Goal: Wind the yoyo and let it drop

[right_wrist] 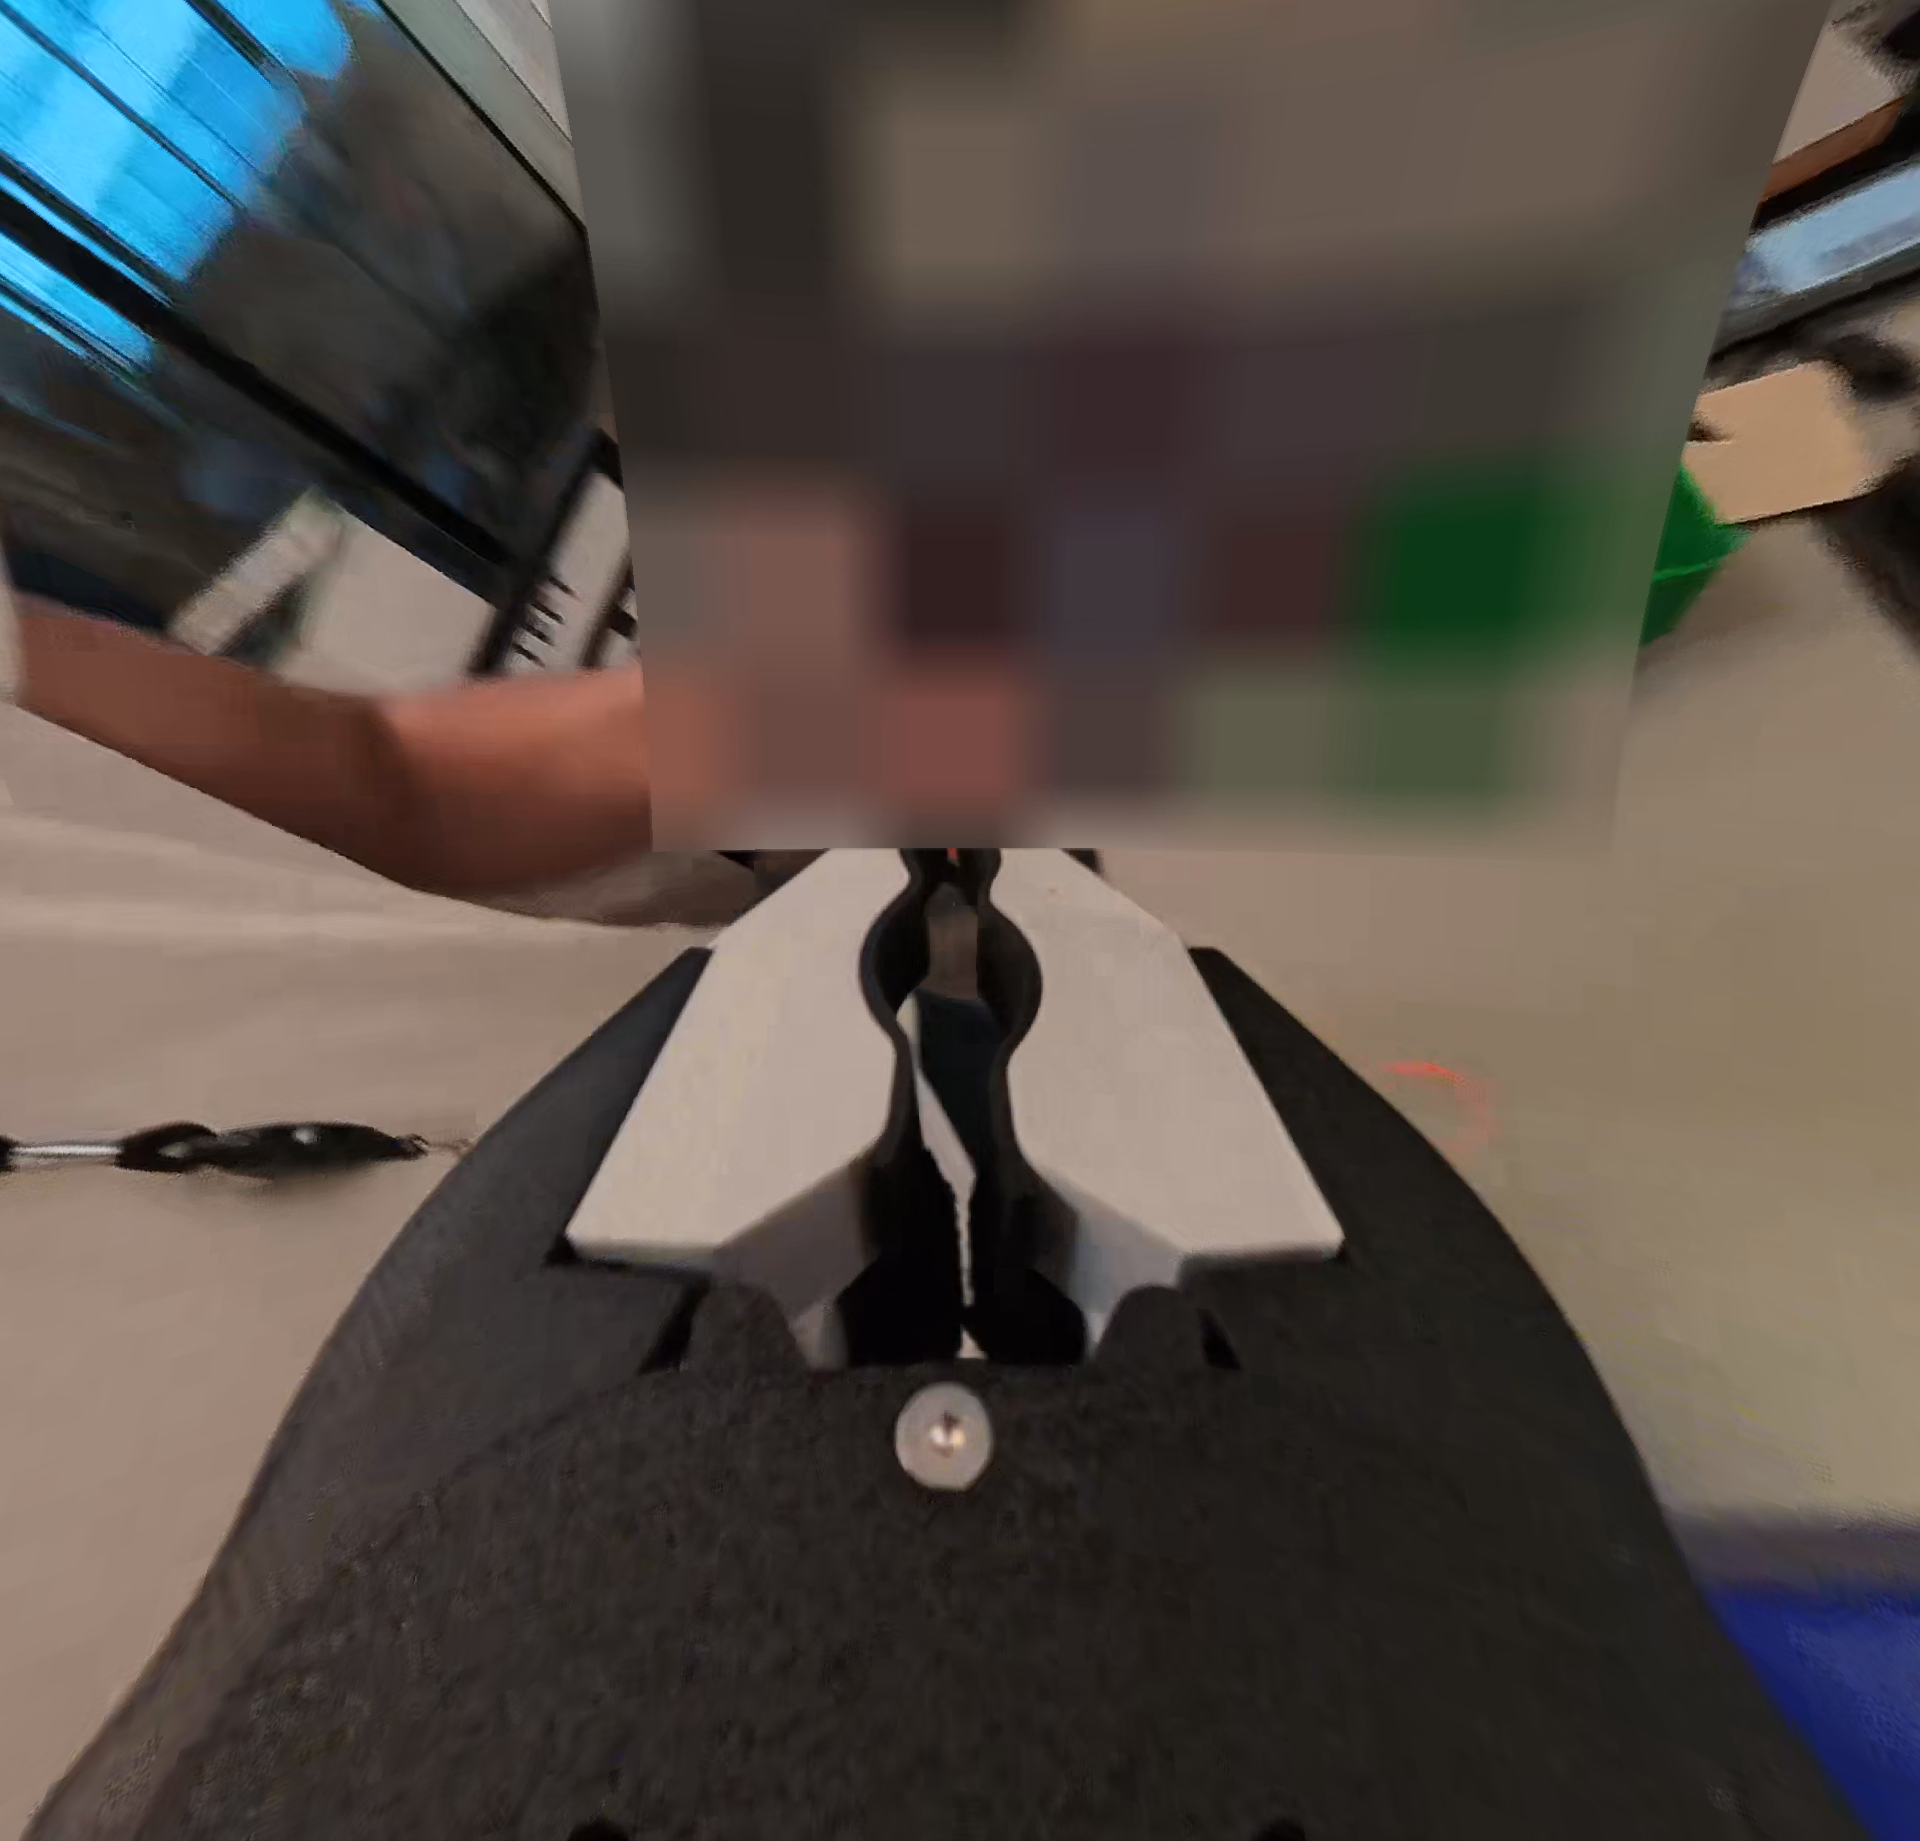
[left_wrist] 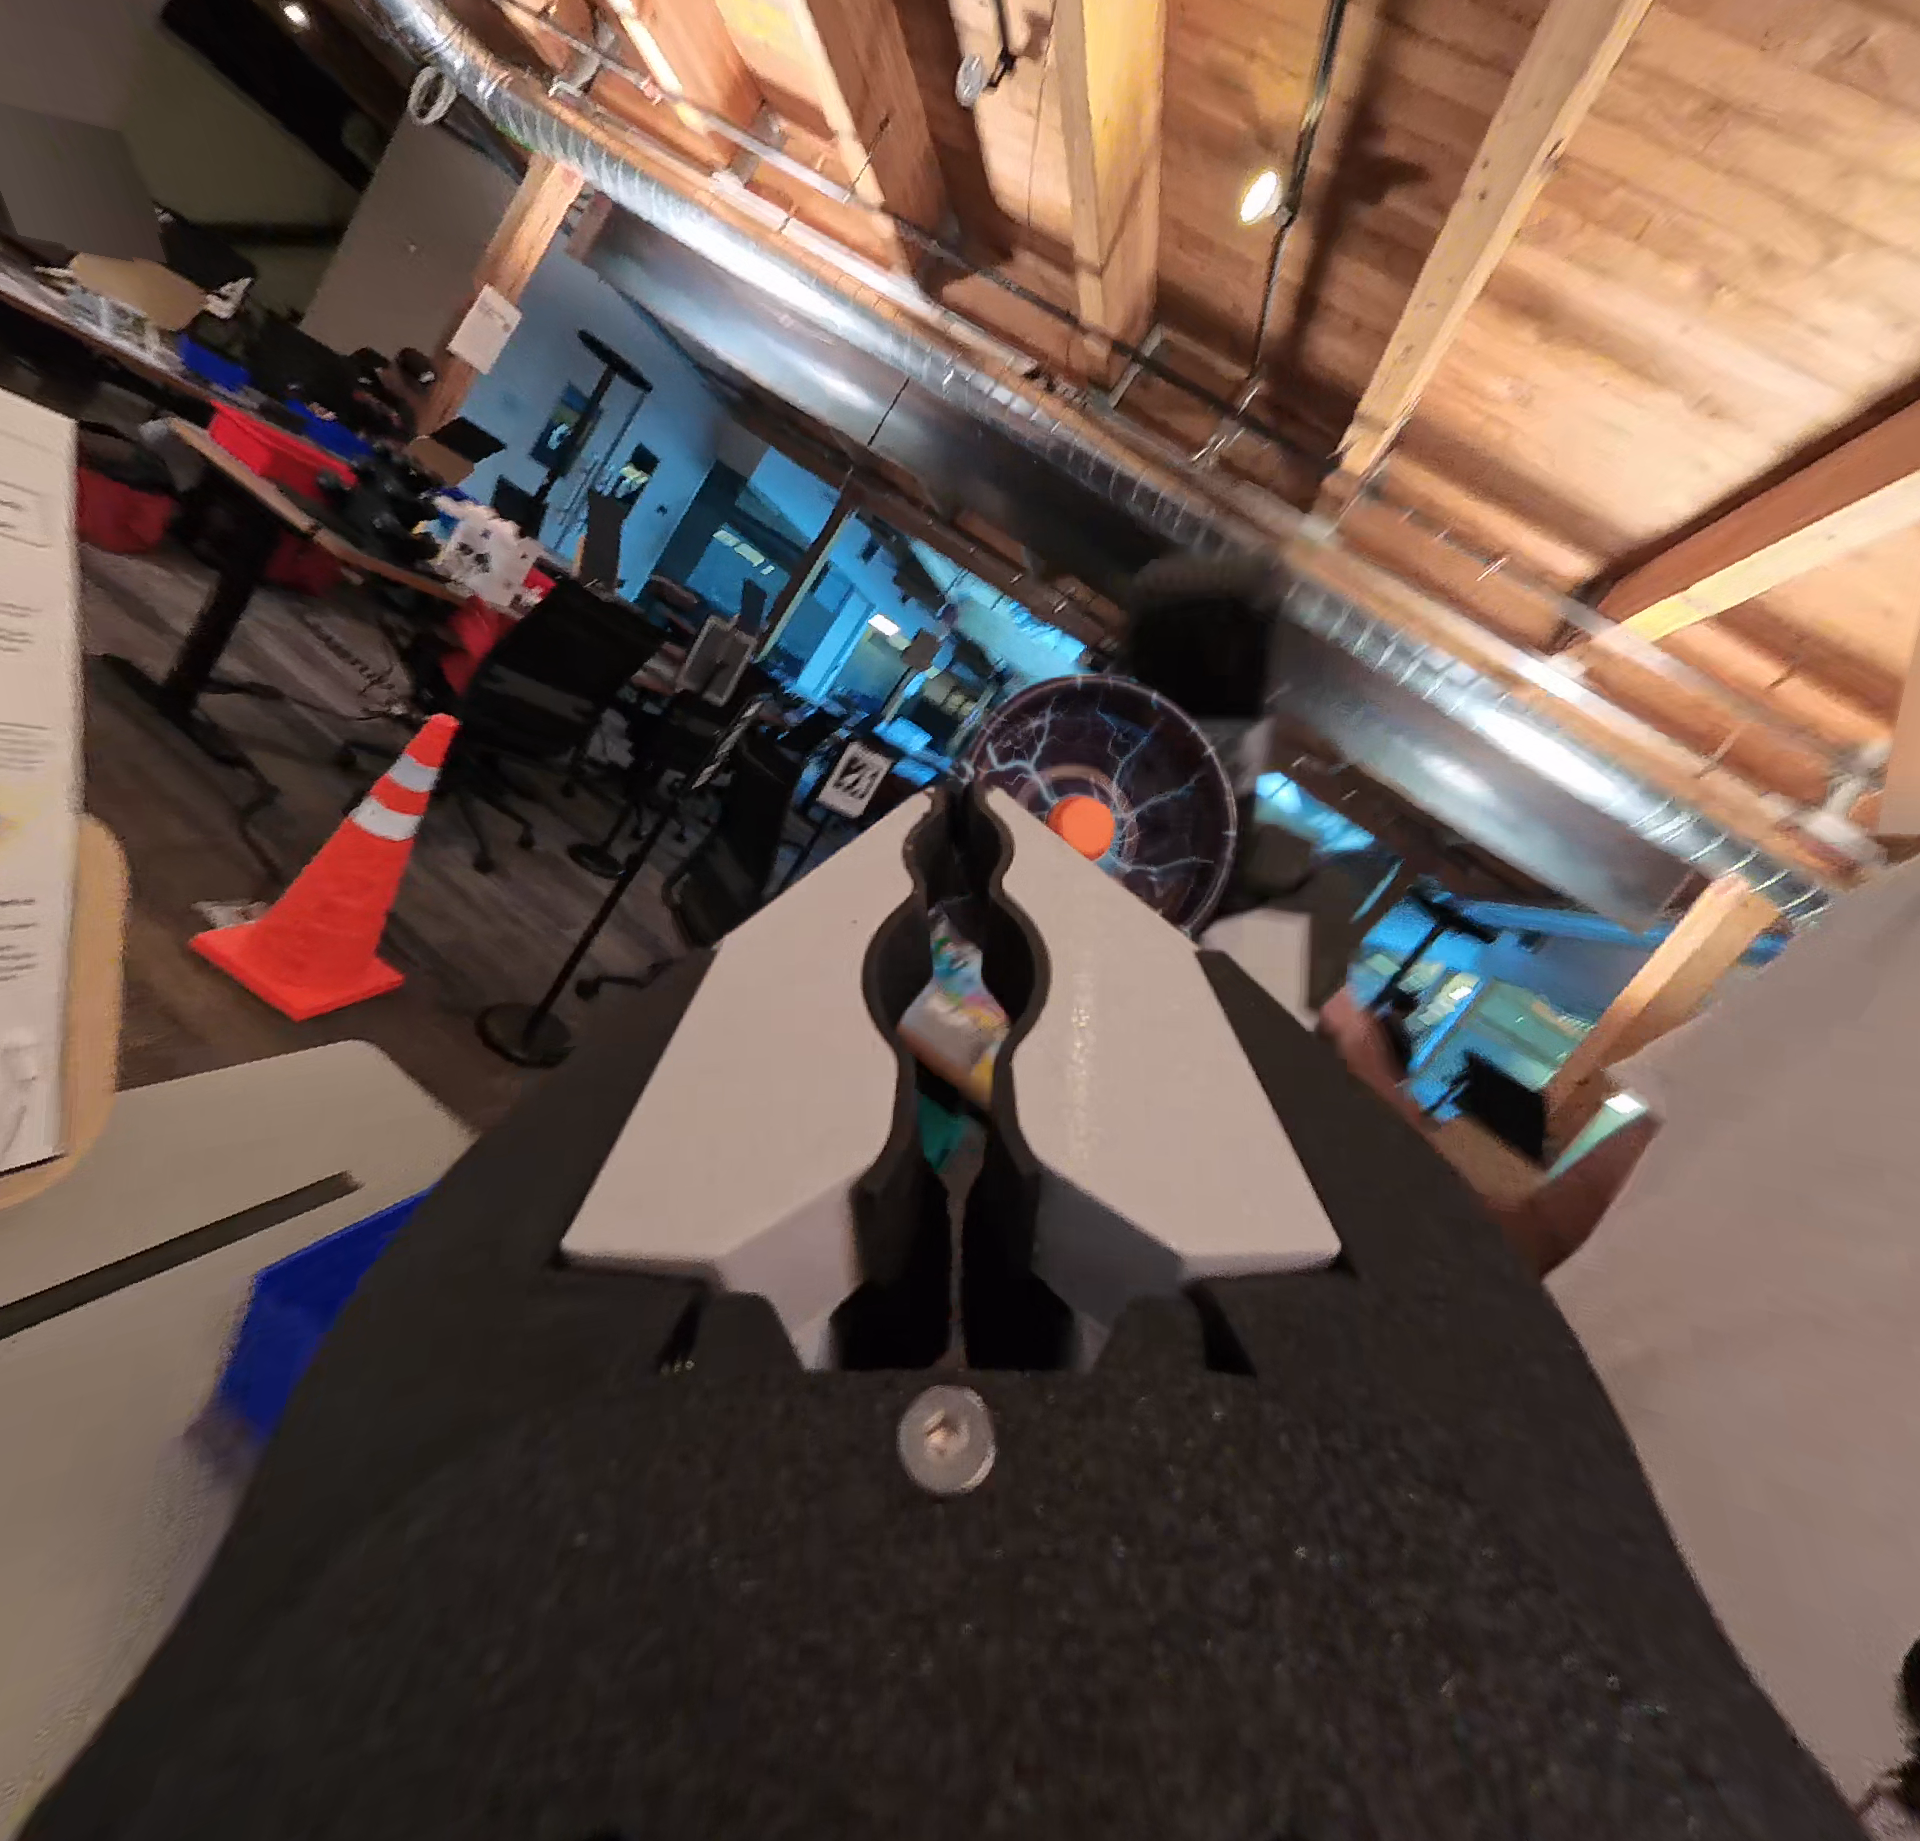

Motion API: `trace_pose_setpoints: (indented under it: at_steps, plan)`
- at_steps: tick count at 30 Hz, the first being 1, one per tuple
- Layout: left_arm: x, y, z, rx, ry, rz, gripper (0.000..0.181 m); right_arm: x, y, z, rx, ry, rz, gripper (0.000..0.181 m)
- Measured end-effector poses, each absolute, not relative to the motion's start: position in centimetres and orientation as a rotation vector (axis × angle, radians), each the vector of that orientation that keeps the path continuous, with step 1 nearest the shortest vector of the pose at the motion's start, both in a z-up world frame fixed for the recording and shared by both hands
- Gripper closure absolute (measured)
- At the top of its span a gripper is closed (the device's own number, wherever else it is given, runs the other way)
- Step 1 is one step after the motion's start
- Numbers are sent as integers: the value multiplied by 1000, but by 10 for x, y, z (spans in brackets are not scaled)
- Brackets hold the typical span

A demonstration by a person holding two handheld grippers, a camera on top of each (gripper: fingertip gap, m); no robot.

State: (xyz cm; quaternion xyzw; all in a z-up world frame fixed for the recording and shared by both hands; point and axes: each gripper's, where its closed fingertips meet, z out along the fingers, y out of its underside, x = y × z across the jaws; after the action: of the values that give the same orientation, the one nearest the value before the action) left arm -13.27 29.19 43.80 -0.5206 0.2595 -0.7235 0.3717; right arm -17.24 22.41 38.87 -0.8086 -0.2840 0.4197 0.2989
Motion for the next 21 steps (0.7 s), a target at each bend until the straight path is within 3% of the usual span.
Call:
trace_pose_setpoints:
  at_steps: [1,9,15,21]
  plan:
    - [-132,290,444,-1307,626,-1915,181,-177,225,384,-2106,-689,1212,181]
    - [-146,254,459,-1156,640,-2273,181,-152,247,385,-1840,-719,1244,181]
    - [-146,247,417,-1346,927,-2038,181,-128,261,433,-1924,-906,1045,181]
    - [-147,295,406,-1442,822,-1754,181,-134,245,419,-2180,-944,744,181]
